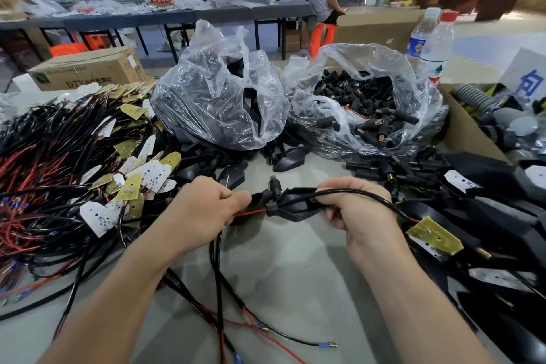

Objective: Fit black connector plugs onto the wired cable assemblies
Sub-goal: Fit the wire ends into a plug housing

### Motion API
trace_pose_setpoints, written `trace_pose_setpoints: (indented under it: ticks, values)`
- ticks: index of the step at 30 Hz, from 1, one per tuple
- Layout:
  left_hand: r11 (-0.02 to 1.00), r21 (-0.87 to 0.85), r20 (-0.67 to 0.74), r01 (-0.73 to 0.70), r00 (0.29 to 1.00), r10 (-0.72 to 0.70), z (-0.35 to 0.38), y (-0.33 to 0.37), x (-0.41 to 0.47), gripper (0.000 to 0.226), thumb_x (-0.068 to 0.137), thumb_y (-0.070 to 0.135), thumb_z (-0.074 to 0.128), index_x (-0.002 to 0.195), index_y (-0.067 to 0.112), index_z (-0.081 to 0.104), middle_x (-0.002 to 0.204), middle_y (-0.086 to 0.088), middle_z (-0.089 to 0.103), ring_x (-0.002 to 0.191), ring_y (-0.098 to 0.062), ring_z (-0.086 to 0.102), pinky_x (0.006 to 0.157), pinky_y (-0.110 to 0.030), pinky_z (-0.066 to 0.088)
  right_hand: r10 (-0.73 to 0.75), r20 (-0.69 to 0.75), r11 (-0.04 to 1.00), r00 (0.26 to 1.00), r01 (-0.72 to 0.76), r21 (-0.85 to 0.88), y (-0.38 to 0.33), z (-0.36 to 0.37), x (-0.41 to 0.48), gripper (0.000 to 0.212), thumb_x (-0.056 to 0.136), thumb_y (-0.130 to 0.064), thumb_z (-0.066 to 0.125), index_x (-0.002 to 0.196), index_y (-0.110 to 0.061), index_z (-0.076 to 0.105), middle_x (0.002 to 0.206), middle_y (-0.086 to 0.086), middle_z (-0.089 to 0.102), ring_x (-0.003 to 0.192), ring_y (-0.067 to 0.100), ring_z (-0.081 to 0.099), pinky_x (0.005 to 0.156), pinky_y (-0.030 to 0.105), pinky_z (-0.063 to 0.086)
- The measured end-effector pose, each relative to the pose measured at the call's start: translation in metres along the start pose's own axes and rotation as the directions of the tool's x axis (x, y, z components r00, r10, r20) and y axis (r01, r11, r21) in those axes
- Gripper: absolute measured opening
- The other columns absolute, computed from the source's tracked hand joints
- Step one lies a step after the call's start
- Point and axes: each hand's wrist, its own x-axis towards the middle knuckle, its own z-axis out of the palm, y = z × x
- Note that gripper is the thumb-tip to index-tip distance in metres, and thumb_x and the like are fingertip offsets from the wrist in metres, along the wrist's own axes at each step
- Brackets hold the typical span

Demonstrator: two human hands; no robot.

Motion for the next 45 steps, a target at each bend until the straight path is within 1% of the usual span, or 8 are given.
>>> trace_pose_setpoints:
  ticks: [4, 7, 20, 24, 29, 35, 39, 45]
  values:
    - [0.987, 0.126, -0.099, -0.101, 0.989, 0.114, 0.000, 0.009, -0.016, 0.016, 0.089, 0.063, 0.059, 0.084, 0.052, 0.070, 0.066, 0.026, 0.065, 0.067, -0.005, 0.062, 0.068, -0.031, 0.052, 0.013, -0.053, 0.994, 0.999, -0.019, -0.112, 0.002, -0.003, 0.002, 0.032, 0.076, 0.012, 0.071, 0.066, -0.017, 0.079, 0.053, 0.006, 0.064, 0.037, 0.011, 0.048, 0.039, 0.019, 0.038]
    - [0.960, 0.153, -0.084, -0.235, 0.965, 0.250, 0.010, 0.026, -0.024, 0.039, 0.073, 0.067, 0.063, 0.111, 0.067, 0.056, 0.093, 0.033, 0.069, 0.090, 0.006, 0.061, 0.079, -0.026, 0.051, 0.026, -0.032, 0.991, 0.999, -0.030, -0.128, 0.003, -0.002, 0.002, 0.031, 0.077, 0.011, 0.069, 0.066, -0.017, 0.079, 0.051, 0.005, 0.061, 0.038, 0.013, 0.047, 0.042, 0.020, 0.039]
    - [0.990, -0.100, -0.084, -0.103, 0.992, 0.095, 0.026, 0.015, -0.012, 0.017, 0.084, 0.036, 0.065, 0.099, 0.042, 0.069, 0.075, 0.010, 0.073, 0.078, -0.017, 0.070, 0.079, -0.045, 0.055, -0.232, 0.498, 0.964, 0.835, 0.131, 0.230, -0.015, -0.034, 0.001, 0.054, 0.065, 0.010, 0.067, 0.112, -0.014, 0.078, 0.096, 0.007, 0.068, 0.071, 0.015, 0.058, 0.068, 0.023, 0.051]
    - [0.982, 0.145, -0.203, -0.118, 0.968, 0.146, 0.029, 0.016, -0.016, 0.009, 0.088, 0.050, 0.065, 0.093, 0.043, 0.068, 0.069, 0.015, 0.066, 0.079, -0.015, 0.055, 0.068, -0.036, 0.043, -0.203, 0.333, 0.934, 0.921, 0.080, 0.347, -0.015, -0.027, 0.002, 0.016, 0.074, 0.006, 0.072, 0.078, -0.008, 0.080, 0.077, 0.012, 0.069, 0.059, 0.016, 0.061, 0.054, 0.021, 0.052]
    - [0.915, 0.351, -0.291, -0.198, 0.906, 0.308, 0.035, 0.027, -0.024, 0.019, 0.088, 0.049, 0.070, 0.099, 0.034, 0.075, 0.080, 0.007, 0.073, 0.092, -0.020, 0.059, 0.114, -0.033, 0.025, -0.213, 0.084, 0.967, 0.974, 0.197, 0.163, -0.007, -0.012, -0.001, 0.016, 0.085, 0.012, 0.069, 0.079, -0.002, 0.073, 0.064, 0.010, 0.069, 0.051, 0.016, 0.065, 0.049, 0.021, 0.054]
    - [0.939, 0.238, -0.301, -0.249, 0.900, 0.315, 0.041, 0.042, -0.031, 0.013, 0.089, 0.046, 0.068, 0.098, 0.037, 0.068, 0.077, 0.015, 0.065, 0.078, -0.009, 0.054, 0.068, -0.016, 0.039, -0.321, 0.112, 0.946, 0.940, 0.323, 0.004, -0.001, -0.002, -0.008, 0.018, 0.078, 0.009, 0.077, 0.071, -0.008, 0.077, 0.053, 0.007, 0.064, 0.041, 0.012, 0.052, 0.041, 0.019, 0.040]
    - [0.961, 0.134, -0.270, -0.241, 0.924, 0.270, 0.047, 0.044, -0.032, 0.011, 0.092, 0.037, 0.066, 0.103, 0.034, 0.067, 0.078, 0.010, 0.067, 0.075, -0.015, 0.062, 0.070, -0.042, 0.050, -0.302, 0.277, 0.900, 0.912, 0.368, -0.233, 0.004, 0.006, -0.018, 0.018, 0.073, -0.005, 0.085, 0.076, -0.023, 0.082, 0.069, -0.001, 0.076, 0.066, 0.011, 0.073, 0.067, 0.027, 0.059]
    - [0.973, 0.178, -0.337, -0.148, 0.919, 0.202, 0.044, 0.036, -0.028, 0.016, 0.097, 0.046, 0.057, 0.099, 0.039, 0.071, 0.065, 0.012, 0.062, 0.066, -0.012, 0.060, 0.055, -0.030, 0.043, -0.385, 0.169, 0.883, 0.907, 0.416, -0.216, -0.003, 0.004, -0.015, 0.038, 0.071, 0.003, 0.085, 0.097, -0.024, 0.080, 0.092, -0.008, 0.080, 0.081, 0.005, 0.074, 0.073, 0.026, 0.057]
